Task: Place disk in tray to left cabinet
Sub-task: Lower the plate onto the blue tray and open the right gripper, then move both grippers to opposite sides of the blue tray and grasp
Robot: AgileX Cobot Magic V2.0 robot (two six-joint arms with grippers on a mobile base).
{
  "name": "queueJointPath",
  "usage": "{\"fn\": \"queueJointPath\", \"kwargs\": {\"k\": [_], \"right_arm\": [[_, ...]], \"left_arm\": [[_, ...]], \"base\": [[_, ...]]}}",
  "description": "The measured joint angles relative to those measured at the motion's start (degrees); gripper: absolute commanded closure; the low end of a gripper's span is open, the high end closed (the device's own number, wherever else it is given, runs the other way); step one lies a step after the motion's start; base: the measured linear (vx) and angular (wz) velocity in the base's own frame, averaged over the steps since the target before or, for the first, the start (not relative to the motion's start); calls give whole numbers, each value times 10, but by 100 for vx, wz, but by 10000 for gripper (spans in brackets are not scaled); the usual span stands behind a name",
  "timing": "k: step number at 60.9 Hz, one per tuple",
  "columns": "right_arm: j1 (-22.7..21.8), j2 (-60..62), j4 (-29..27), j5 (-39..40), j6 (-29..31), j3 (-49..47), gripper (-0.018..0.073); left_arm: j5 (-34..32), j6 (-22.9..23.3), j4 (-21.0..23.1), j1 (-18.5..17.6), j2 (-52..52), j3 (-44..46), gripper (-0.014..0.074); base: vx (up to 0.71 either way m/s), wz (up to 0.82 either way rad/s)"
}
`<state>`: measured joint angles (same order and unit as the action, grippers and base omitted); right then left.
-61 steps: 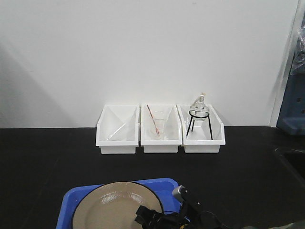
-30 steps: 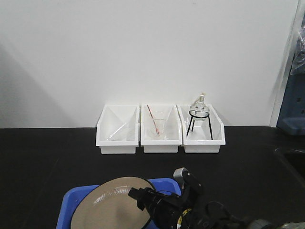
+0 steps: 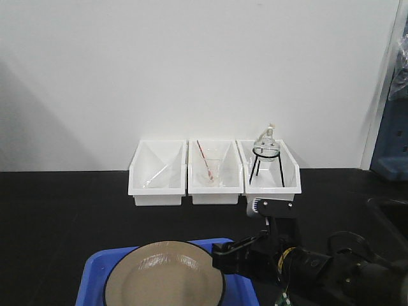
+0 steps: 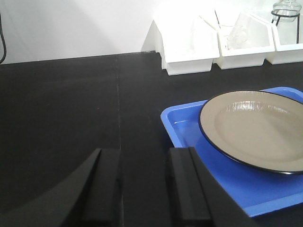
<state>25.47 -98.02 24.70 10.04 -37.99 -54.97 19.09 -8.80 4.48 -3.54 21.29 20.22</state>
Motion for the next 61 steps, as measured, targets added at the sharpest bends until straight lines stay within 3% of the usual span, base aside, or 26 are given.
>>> {"fn": "queueJointPath", "kwargs": {"k": [14,24,33,35,47,54,61], "right_arm": [[0,69,69,-109,125,0,1],[0,85,74,-167,155,0,1],[0,85,65,-244,156,0,1],[0,85,14,-293,154,-1,3],[-2,61,-136,-417,190,-58,28],[-26,10,-219,-528,260,-146,28],[-80,-55,-322,-584,342,-240,29]], "left_arm": [[-1,0,0,0,0,0,220],[-10,0,4,0,6,0,218],[-12,2,39,0,56,1,204],[0,3,72,0,118,18,190],[39,3,111,0,243,93,188],[53,3,132,0,322,145,188],[62,3,144,0,407,200,188]], "base": [[0,0],[0,0],[0,0],[0,0],[0,0],[0,0],[0,0]]}}
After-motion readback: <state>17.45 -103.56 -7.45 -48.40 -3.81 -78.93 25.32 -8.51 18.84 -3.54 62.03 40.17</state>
